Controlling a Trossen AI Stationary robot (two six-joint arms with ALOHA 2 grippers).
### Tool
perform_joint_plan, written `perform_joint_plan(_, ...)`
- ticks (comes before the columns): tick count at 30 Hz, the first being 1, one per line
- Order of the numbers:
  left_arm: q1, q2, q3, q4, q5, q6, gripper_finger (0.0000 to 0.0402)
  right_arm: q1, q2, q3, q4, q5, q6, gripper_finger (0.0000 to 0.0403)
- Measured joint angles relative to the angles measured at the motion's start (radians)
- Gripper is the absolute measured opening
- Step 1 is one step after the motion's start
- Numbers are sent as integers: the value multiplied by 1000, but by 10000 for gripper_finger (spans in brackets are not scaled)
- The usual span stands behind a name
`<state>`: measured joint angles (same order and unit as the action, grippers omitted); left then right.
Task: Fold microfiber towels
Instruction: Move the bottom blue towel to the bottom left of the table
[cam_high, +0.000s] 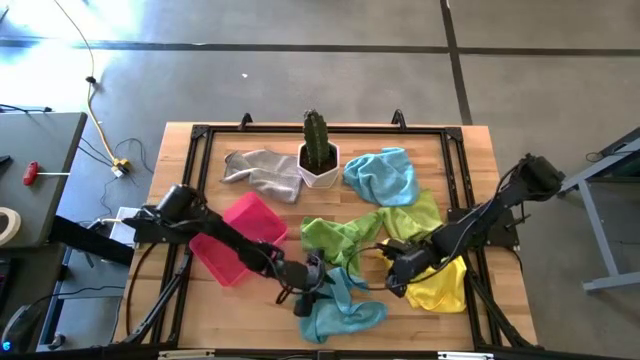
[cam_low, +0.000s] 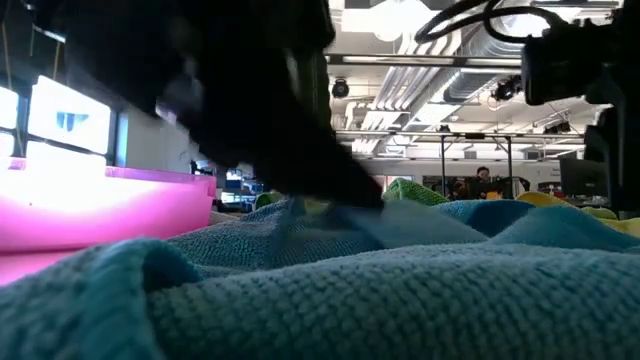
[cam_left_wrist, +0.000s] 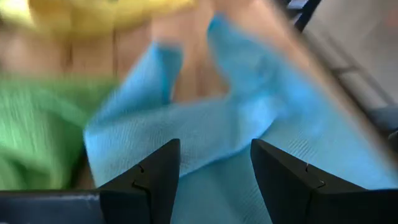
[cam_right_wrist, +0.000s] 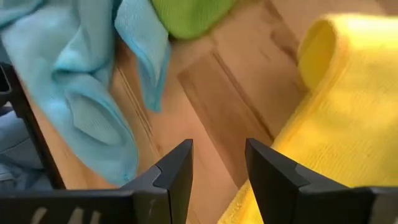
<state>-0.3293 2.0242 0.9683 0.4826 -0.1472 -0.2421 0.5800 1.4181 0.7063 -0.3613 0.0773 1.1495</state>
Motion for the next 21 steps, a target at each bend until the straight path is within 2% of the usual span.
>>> perform_joint_plan(6,-35,34,14,-165,-20,-105,188,54,18,0,-34,46,51,138)
perform_joint_plan(12,-136,-12,13,-319,-8,-152,188,80,18,0,-74,118,20,138)
perform_joint_plan(17,-240,-74,8,-444,41,-188,188,91,17,0,-86,185,-75,138)
perform_joint_plan(21,-295,-133,6,-614,33,-263,188,91,17,0,-112,251,-200,138)
